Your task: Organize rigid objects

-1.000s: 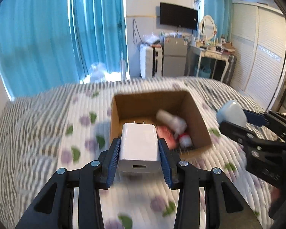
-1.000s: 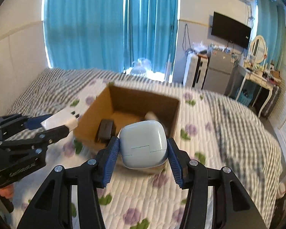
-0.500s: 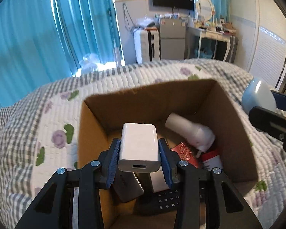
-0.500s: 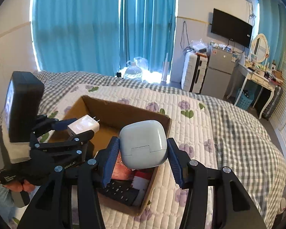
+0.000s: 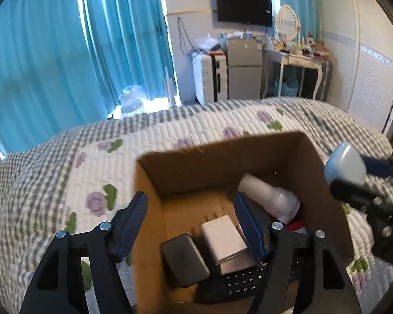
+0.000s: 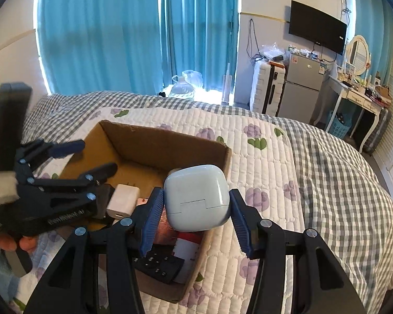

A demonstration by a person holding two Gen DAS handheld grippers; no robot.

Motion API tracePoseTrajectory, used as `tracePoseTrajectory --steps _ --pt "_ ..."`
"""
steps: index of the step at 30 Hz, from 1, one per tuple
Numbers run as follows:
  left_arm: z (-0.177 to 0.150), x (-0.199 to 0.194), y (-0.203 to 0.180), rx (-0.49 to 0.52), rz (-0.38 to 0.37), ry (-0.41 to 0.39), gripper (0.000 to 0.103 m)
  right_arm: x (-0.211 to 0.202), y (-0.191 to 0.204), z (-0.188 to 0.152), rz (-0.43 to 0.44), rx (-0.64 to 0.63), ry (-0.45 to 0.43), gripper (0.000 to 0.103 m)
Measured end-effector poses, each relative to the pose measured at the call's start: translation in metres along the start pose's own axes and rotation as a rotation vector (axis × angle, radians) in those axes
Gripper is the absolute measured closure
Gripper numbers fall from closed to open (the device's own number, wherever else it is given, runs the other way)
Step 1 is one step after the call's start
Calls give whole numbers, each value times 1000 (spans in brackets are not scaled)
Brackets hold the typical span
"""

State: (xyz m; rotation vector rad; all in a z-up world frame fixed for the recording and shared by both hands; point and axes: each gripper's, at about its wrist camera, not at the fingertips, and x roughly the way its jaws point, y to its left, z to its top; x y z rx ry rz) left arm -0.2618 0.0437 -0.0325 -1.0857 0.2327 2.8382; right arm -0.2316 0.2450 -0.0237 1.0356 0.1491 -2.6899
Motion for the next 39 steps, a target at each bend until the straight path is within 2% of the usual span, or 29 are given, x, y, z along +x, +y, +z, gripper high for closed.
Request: tracePoseTrajectory --steps 5,11,15,17,18,19,24,27,31,34,39 --pt "7 -15 22 -24 16 -16 32 12 19 10 47 -9 33 53" --pt "2 -16 41 -42 19 -18 32 67 40 18 90 8 161 53" --pt "-2 -13 48 -49 5 -19 32 93 44 20 78 33 180 52" --pt "-3 -13 51 -58 -5 -20 32 93 42 22 93 60 155 43" --pt "-3 -14 51 -61 -9 -21 32 92 41 22 99 77 144 31" --pt "-4 -17 52 -62 -8 -24 32 90 38 23 94 96 129 30" --pt "-2 -36 47 -60 2 -41 32 56 35 26 40 86 83 30" --pt "2 -61 41 -59 3 -69 32 20 31 31 14 76 35 30" --pt "10 -107 31 -44 3 -136 32 -45 24 40 -28 75 -56 30" --pt "14 -143 24 -34 4 -183 32 -98 18 44 -88 93 -164 30" --pt "8 -200 17 -36 4 -274 32 -174 23 36 -121 102 -290 30"
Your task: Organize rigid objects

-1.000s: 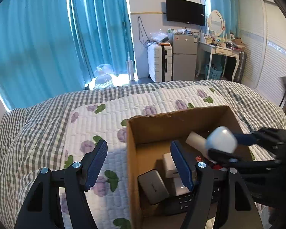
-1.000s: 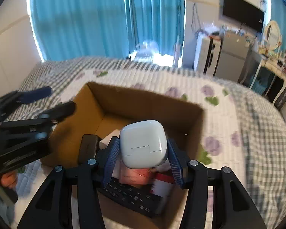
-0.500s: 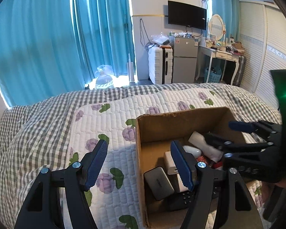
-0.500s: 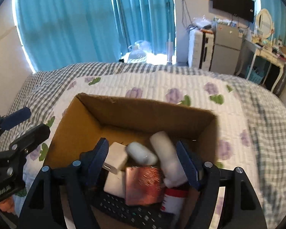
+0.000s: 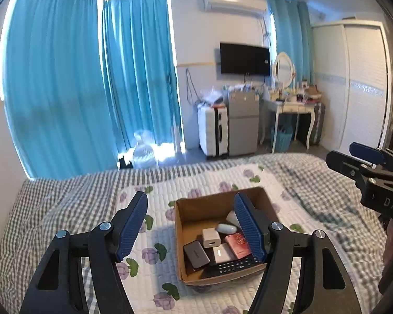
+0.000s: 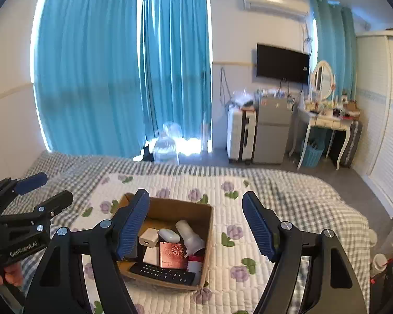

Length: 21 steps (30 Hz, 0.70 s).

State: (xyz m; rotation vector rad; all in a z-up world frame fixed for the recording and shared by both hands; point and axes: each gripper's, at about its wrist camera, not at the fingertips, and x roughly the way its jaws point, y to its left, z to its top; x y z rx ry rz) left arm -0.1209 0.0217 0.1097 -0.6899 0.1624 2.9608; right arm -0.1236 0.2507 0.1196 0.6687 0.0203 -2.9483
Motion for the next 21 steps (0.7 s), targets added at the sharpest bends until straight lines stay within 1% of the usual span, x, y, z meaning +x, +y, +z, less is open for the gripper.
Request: tracePoseTrajectory --steps 4,5,6,7,8,9,10,12,13,15,17,19,21 --pt "-3 -34 -1 -1 4 -54 32 -43 6 0 -4 -20 -51 30" --pt "-5 -42 -1 -4 4 -70 29 -55 9 -2 -8 -31 -68 30" --pt "-7 -48 -1 -8 3 -82 20 -65 12 -3 -17 -39 -84 27" --pt "-11 -56 -1 -15 7 -99 16 -73 15 -6 -22 -45 -97 24" --pt "-15 -60 -1 -19 6 -112 11 -78 17 -8 -24 -48 -105 16" --pt "-20 -65 0 -26 6 -129 10 -85 20 -13 -21 -50 -119 7" --pt "-26 -67 1 -31 9 -137 9 -90 21 -19 -17 -48 -127 3" --pt "-38 -68 5 -46 31 -141 2 -94 23 -32 -16 -35 -141 0" --pt "-44 -66 7 -58 44 -142 1 -95 23 -40 -17 -26 -146 0" --pt "-60 -60 11 -92 60 -146 1 -91 22 -54 -17 -5 -147 0" --pt "-75 -56 15 -113 52 -157 1 -83 19 -68 -1 15 -154 0" --pt "-91 -55 12 -121 54 -174 0 -76 14 -85 6 38 -164 0" --pt "-108 -51 6 -118 81 -194 0 -64 11 -101 5 45 -185 0"
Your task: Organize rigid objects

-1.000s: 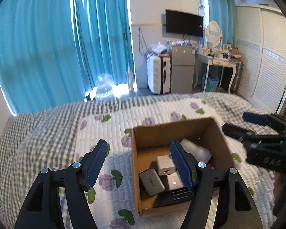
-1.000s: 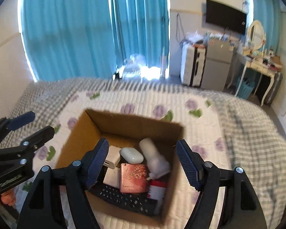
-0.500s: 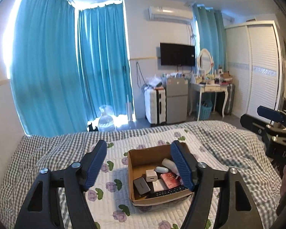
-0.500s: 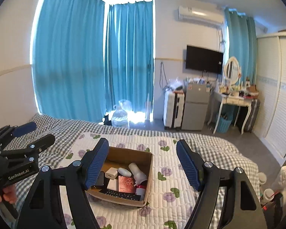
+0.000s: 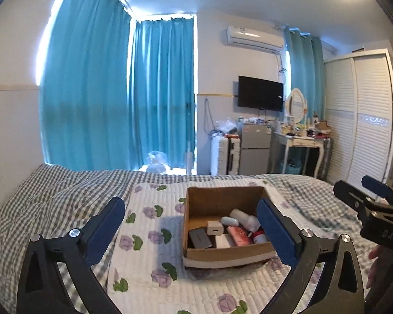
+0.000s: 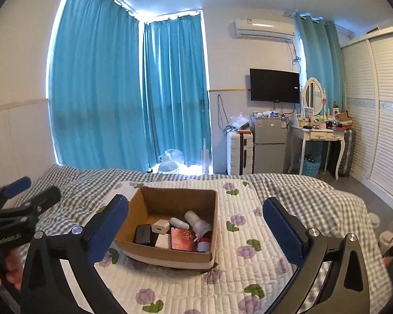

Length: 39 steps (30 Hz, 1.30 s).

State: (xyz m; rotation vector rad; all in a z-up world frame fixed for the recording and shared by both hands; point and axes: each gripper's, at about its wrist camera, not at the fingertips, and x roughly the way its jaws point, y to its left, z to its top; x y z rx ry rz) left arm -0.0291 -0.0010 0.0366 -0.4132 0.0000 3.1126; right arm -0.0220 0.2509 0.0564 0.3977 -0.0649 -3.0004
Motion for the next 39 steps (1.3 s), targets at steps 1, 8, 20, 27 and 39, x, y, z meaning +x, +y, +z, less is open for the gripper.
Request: tracePoseTrajectory --steps 1,8,20,27,39 --pt "-10 2 -3 10 0 -4 0 4 -1 -6 -2 -3 -10 0" --pt "-44 21 -9 66 -4 45 0 37 -8 -58 -45 5 47 0" --pt "-46 20 -9 53 -1 48 0 36 -3 -69 -65 -40 25 0" --pt "-46 21 -6 40 -5 65 0 36 0 -68 -63 -45 31 0" --pt "-46 21 -6 37 -9 69 0 38 2 -69 -71 -49 47 0"
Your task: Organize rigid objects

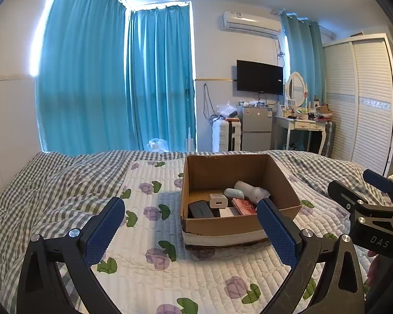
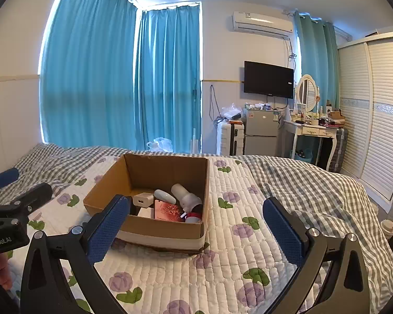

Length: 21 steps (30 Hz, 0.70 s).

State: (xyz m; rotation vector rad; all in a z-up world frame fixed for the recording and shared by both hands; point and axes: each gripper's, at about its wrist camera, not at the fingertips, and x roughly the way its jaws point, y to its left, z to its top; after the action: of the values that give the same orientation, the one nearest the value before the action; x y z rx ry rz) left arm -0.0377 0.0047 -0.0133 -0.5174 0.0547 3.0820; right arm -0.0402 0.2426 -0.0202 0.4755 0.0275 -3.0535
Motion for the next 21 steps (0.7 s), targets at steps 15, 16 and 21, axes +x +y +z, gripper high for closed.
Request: tracePoseTrajectory --steps 15,16,21 --pt "-1 1 0 1 1 16 0 5 0 -4 -8 4 25 0" --pt "-1 1 -1 2 1 16 0 5 -1 -4 -6 6 27 0" --pt "-2 0 -2 5 3 15 0 5 -1 -4 -8 8 23 0"
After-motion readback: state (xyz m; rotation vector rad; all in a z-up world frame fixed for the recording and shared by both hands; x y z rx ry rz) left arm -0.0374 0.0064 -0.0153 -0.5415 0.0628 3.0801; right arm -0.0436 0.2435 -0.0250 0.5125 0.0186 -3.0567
